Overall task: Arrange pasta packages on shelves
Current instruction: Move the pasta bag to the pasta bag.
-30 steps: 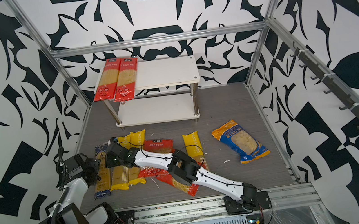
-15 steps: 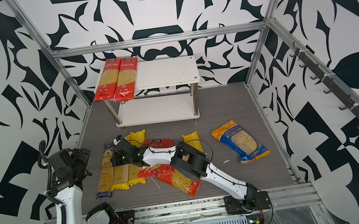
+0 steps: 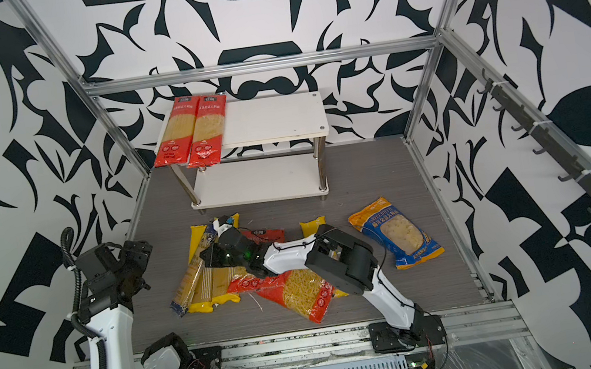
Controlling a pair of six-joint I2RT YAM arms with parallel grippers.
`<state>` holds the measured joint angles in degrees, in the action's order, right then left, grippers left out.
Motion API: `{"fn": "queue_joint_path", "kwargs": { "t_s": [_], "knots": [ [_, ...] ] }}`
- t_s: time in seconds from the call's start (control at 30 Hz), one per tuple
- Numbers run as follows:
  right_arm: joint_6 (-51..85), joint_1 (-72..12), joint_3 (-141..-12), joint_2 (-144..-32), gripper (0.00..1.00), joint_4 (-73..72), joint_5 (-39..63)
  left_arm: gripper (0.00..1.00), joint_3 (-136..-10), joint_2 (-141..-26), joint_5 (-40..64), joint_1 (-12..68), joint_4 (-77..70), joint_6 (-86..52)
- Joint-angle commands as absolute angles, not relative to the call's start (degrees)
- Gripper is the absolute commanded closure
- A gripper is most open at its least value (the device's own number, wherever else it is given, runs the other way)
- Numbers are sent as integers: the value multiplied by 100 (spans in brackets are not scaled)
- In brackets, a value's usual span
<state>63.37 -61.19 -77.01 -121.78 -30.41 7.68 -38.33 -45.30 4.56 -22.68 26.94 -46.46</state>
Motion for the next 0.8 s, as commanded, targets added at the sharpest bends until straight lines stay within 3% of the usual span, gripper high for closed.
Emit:
{"fn": "queue_joint_path", "kwargs": {
  "t_s": [0.0,0.1,0.3,0.47,0.63,0.77],
  "knots": [
    [6633,-5917,-7062,-11223,100,-4152,840,16,-3693,-4357,805,-2077,2885,-4603],
    [6845,-5666,-6089,-10689,100,-4350,1193,16,-3489,-4354,998,-1590,2780,-4648],
    [6783,-5012,-4453,-9696,100,-4196,2306,17,-3027,-4311,845,128,2417,-5082],
    [6398,-4465,-3745,-9186,100,-3616,3034,18,-2655,-4363,778,1456,1944,-5437],
    [6351,-4412,-3627,-9082,75,-3274,2617,19,-2421,-4867,502,2649,1534,-5511],
    [6707,-4436,-3448,-9212,59,-3742,1993,22,-2187,-5190,634,2903,1199,-5608]
  ]
}}
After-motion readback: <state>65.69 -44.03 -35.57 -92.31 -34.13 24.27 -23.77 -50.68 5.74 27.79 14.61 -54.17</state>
